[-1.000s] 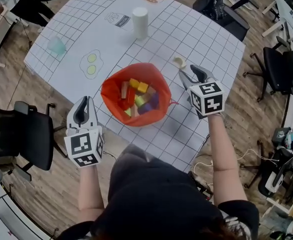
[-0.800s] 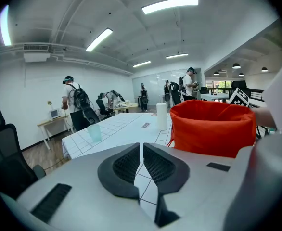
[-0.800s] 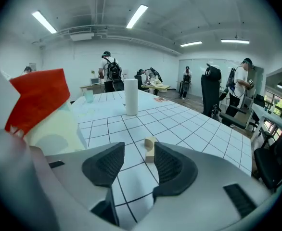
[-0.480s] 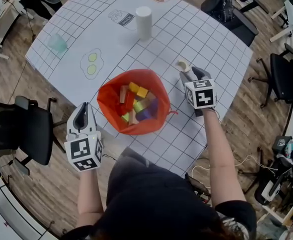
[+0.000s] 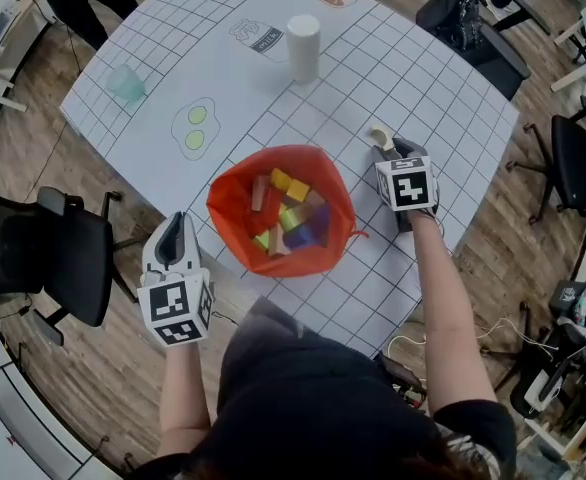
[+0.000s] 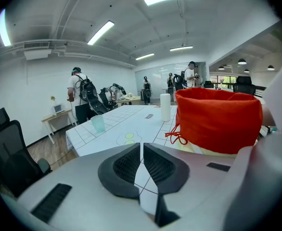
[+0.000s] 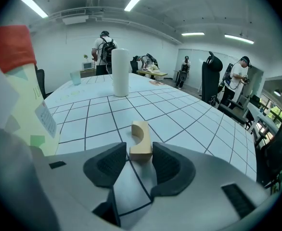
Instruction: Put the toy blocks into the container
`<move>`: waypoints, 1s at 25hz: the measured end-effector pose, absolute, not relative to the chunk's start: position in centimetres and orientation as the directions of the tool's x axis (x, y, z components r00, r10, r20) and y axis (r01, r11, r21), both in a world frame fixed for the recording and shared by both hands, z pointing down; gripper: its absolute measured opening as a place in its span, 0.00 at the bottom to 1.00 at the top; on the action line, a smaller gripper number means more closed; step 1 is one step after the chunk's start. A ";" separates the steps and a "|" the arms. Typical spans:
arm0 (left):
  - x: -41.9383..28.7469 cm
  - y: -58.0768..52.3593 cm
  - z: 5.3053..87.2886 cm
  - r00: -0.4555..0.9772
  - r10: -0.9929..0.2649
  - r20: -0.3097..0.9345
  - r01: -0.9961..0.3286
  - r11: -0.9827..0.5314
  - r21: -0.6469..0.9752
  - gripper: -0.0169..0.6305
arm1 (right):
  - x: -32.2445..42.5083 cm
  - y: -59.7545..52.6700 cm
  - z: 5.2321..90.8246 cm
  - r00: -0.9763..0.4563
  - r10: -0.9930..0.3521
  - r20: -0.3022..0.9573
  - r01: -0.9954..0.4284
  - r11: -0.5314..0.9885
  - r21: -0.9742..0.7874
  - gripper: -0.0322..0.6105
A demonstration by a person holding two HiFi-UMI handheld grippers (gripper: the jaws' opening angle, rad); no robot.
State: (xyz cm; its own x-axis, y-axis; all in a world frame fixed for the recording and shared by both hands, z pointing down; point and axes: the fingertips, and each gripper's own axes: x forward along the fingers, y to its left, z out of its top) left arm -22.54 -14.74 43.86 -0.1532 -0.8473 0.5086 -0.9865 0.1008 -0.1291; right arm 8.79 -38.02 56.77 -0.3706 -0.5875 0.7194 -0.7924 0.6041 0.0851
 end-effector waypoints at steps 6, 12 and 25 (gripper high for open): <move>-22.5 -15.1 43.5 -0.134 -0.855 0.500 -0.989 0.080 -0.127 0.09 | 8.8 -37.6 56.3 -0.373 -0.586 0.719 -0.790 0.608 0.085 0.30; -22.7 -15.5 42.3 -0.120 -0.878 0.463 -0.990 0.073 -0.117 0.09 | 8.8 -36.2 53.3 -0.410 -0.594 0.692 -0.781 0.621 0.070 0.30; -21.8 -15.8 38.5 -0.052 -0.929 0.366 -0.996 0.023 -0.082 0.09 | 7.7 -31.2 41.6 -0.503 -0.674 0.541 -0.751 0.651 0.112 0.30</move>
State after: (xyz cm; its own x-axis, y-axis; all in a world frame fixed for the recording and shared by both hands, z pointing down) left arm -21.83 -15.79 38.50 -0.0518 -0.9292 0.3658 -0.9964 0.0234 -0.0817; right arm 7.72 -31.17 41.58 -0.5031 -0.6741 0.5408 -0.7510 0.6507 0.1124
